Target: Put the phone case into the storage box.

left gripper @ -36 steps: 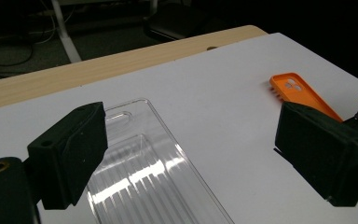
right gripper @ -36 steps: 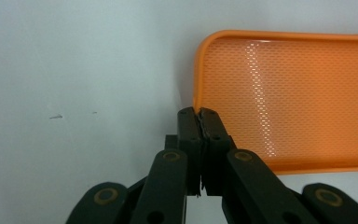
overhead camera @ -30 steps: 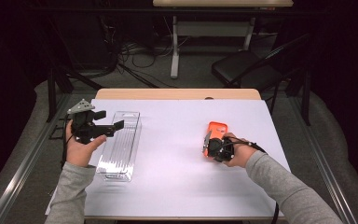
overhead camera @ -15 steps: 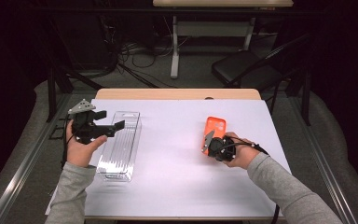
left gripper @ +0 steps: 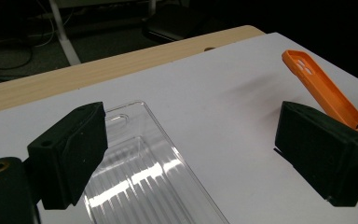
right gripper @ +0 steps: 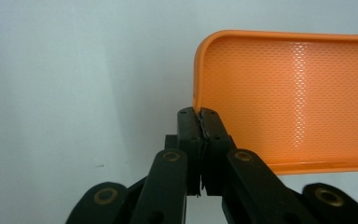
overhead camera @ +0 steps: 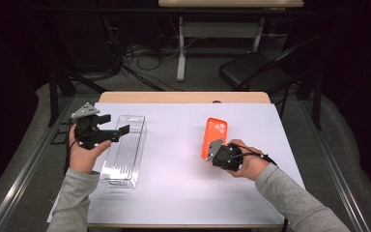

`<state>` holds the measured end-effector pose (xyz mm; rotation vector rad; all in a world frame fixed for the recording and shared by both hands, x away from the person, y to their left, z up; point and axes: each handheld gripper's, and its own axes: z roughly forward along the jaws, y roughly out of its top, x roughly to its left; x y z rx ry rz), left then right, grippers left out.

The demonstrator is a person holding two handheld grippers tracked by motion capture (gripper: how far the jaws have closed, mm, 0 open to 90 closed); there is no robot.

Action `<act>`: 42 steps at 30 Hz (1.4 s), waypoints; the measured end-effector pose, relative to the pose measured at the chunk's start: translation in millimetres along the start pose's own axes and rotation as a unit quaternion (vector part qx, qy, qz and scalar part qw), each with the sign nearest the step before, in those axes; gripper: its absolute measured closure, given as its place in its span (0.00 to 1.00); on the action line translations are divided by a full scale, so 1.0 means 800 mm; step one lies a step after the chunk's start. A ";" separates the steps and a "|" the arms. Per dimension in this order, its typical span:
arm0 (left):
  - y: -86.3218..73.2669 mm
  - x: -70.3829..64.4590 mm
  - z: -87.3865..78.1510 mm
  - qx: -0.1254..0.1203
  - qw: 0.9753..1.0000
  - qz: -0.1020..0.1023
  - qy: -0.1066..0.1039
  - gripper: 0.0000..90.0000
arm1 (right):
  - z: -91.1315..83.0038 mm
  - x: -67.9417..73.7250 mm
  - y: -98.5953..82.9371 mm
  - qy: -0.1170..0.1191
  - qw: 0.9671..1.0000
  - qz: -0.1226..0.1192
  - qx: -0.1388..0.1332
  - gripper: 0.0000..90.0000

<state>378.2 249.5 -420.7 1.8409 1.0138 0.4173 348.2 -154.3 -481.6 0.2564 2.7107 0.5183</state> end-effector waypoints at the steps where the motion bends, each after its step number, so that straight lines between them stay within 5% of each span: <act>1: 0.000 0.000 0.000 0.000 1.000 0.000 0.000 0.10 | 0.000 0.000 0.000 0.000 1.000 0.000 0.000 0.99; 7: 0.000 -0.002 0.001 0.001 1.000 0.001 -0.001 0.10 | -0.005 0.010 0.002 -0.010 1.000 -0.004 -0.029 0.99; 9: 0.000 -0.002 0.001 0.001 1.000 0.003 0.000 0.10 | -0.008 0.011 0.002 -0.015 0.998 0.003 -0.054 0.99; 25: 0.002 -0.002 -0.006 -0.007 1.000 0.000 0.001 0.10 | -0.025 0.025 0.001 -0.040 0.990 0.031 -0.128 0.99; 42: 0.005 -0.015 -0.001 -0.001 1.000 0.016 -0.007 0.10 | -0.031 0.039 0.009 -0.080 0.982 0.027 -0.166 0.99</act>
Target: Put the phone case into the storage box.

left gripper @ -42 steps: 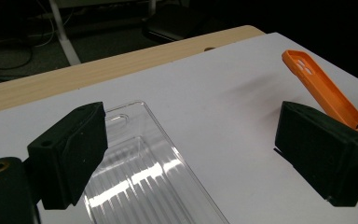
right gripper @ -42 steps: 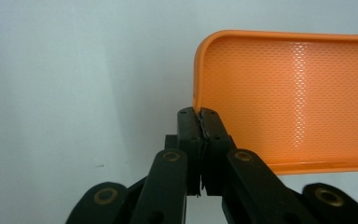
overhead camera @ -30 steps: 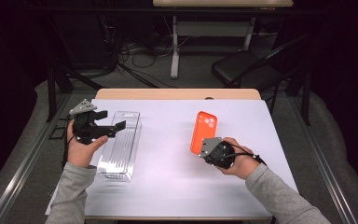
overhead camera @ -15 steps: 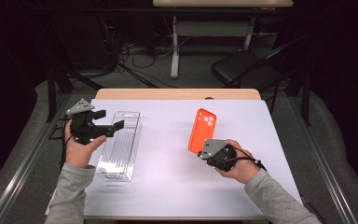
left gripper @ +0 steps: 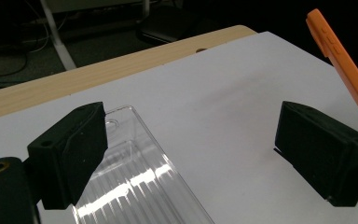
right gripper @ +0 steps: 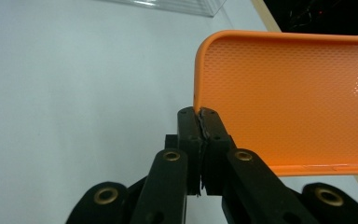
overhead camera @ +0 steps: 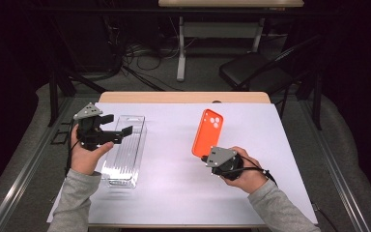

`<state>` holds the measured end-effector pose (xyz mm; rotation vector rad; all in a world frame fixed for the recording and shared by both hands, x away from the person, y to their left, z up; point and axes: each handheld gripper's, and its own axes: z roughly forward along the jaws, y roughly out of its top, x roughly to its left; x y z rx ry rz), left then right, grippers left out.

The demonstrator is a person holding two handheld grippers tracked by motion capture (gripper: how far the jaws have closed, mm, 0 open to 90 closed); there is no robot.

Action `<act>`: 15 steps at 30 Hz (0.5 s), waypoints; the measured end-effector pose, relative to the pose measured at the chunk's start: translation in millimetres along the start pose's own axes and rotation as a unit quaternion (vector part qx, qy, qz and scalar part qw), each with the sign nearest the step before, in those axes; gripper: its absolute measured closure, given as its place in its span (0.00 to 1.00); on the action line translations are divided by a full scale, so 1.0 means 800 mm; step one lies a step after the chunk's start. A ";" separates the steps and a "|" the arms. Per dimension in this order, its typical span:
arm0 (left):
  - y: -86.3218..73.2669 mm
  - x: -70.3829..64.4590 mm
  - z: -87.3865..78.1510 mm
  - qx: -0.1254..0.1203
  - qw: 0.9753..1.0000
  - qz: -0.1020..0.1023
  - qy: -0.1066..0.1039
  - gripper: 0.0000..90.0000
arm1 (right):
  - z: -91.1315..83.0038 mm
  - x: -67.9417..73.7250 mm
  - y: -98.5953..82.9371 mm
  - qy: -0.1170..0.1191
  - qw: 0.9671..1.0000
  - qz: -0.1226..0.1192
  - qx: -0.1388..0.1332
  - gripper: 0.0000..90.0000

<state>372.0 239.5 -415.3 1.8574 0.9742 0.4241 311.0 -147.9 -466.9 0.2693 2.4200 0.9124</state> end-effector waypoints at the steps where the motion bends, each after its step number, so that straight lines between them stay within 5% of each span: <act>1: 0.000 -0.001 0.000 0.001 1.000 -0.001 -0.001 0.10 | -0.001 0.001 0.001 -0.004 1.000 0.001 0.000 0.99; 8: 0.000 -0.004 0.003 0.002 1.000 0.001 -0.008 0.12 | -0.001 0.012 0.007 -0.030 0.999 -0.011 -0.011 0.99; 15: -0.001 -0.007 0.007 0.000 1.000 0.000 -0.008 0.16 | 0.006 0.018 0.011 -0.027 0.999 -0.006 -0.026 0.99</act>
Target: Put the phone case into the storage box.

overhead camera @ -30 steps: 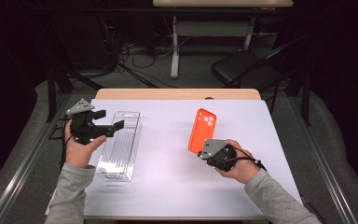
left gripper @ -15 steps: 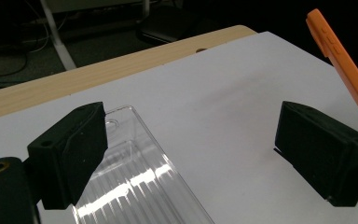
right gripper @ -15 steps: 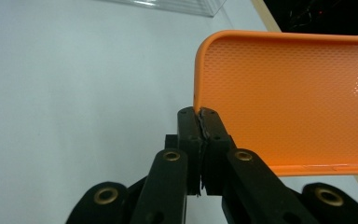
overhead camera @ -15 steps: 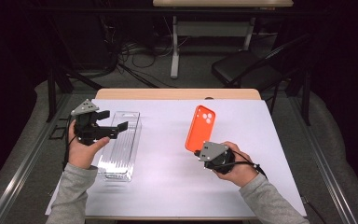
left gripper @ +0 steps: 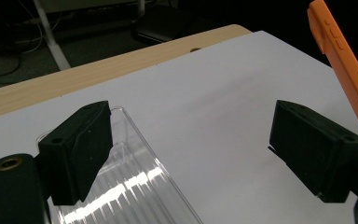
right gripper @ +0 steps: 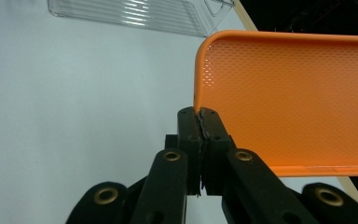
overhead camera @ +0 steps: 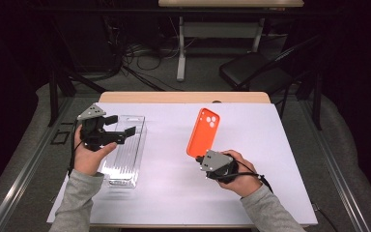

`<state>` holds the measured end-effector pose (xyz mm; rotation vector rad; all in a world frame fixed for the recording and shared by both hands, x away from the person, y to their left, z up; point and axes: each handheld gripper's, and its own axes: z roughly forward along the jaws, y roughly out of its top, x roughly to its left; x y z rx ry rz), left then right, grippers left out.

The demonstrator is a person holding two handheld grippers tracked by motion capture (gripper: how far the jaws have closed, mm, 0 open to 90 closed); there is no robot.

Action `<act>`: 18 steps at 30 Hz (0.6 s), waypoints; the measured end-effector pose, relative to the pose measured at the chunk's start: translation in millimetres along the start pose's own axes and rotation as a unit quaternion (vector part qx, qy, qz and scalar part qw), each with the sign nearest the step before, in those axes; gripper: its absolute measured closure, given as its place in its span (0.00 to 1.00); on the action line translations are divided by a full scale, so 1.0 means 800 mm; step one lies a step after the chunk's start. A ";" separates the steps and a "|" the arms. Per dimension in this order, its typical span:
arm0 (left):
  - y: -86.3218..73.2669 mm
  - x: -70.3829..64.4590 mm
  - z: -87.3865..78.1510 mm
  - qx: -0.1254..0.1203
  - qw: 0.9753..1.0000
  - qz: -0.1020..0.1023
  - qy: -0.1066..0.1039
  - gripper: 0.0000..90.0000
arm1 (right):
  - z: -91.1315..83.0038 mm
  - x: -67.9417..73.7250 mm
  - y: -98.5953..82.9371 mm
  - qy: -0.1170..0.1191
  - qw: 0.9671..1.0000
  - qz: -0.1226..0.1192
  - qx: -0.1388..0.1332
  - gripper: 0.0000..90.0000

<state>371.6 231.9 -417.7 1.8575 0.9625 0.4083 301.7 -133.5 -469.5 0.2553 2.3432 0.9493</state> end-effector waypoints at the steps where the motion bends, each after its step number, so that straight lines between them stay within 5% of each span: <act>1: 0.000 -0.001 0.001 0.001 1.000 0.000 0.001 0.16 | 0.001 0.002 0.002 -0.002 1.000 -0.001 -0.003 0.99; 12: 0.000 -0.007 0.004 0.002 1.000 -0.007 -0.008 0.17 | 0.001 0.016 0.010 -0.013 1.000 -0.026 -0.006 0.99; 18: 0.001 -0.017 0.011 0.004 0.999 -0.014 -0.036 0.18 | 0.003 0.024 0.012 -0.018 0.999 -0.037 -0.006 0.99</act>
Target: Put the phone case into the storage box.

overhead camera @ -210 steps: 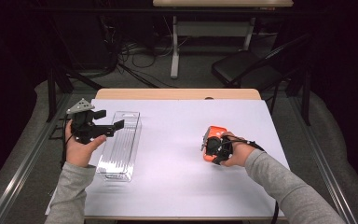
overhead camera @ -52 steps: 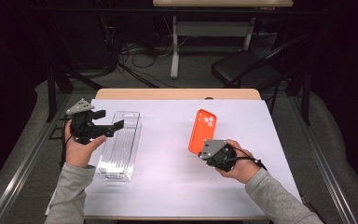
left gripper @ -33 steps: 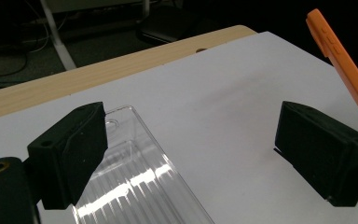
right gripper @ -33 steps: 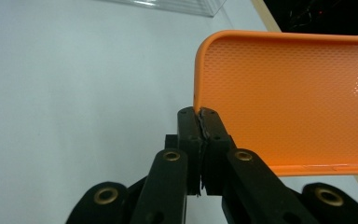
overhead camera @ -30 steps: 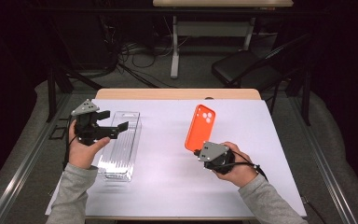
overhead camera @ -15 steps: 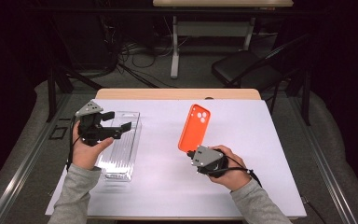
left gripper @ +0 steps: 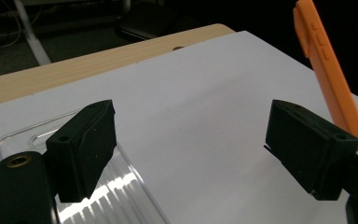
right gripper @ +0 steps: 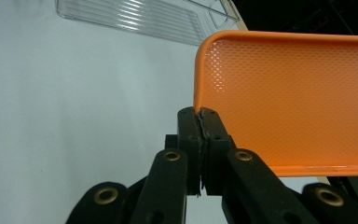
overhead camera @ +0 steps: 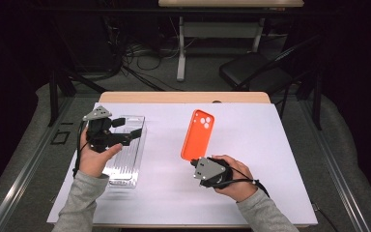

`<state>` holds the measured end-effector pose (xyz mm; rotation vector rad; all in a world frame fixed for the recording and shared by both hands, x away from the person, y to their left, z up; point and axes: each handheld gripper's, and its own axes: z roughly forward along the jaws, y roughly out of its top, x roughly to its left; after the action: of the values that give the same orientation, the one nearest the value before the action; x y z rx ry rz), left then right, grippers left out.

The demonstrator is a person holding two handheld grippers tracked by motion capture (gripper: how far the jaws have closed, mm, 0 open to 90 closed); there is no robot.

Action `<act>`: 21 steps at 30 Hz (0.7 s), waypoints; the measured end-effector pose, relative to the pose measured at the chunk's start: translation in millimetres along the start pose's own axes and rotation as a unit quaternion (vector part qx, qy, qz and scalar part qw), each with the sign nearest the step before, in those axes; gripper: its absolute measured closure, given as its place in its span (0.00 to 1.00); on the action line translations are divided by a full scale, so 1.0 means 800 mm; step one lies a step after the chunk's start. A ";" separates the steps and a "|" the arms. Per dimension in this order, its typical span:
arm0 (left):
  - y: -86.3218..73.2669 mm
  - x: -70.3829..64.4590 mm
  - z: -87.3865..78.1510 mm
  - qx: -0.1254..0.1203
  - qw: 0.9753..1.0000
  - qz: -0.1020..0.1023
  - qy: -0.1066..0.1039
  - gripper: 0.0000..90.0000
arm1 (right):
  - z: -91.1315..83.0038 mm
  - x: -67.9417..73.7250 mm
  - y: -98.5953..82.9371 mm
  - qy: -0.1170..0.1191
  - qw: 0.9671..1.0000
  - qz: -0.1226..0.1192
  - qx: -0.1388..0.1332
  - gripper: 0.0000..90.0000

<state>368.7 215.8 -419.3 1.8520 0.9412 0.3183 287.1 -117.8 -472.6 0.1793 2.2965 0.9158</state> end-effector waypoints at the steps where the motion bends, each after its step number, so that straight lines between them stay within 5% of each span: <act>1: 0.001 -0.004 0.002 0.002 1.000 -0.002 -0.012 0.18 | 0.000 0.002 0.001 -0.001 1.000 -0.003 0.002 0.99; 21: -0.006 -0.043 0.037 0.029 0.994 -0.031 -0.103 0.37 | 0.010 0.023 0.006 -0.010 0.999 -0.040 0.011 0.99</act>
<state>360.9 172.6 -431.3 1.8647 0.8702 0.0607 277.1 -103.4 -483.3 0.1055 2.2788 0.8450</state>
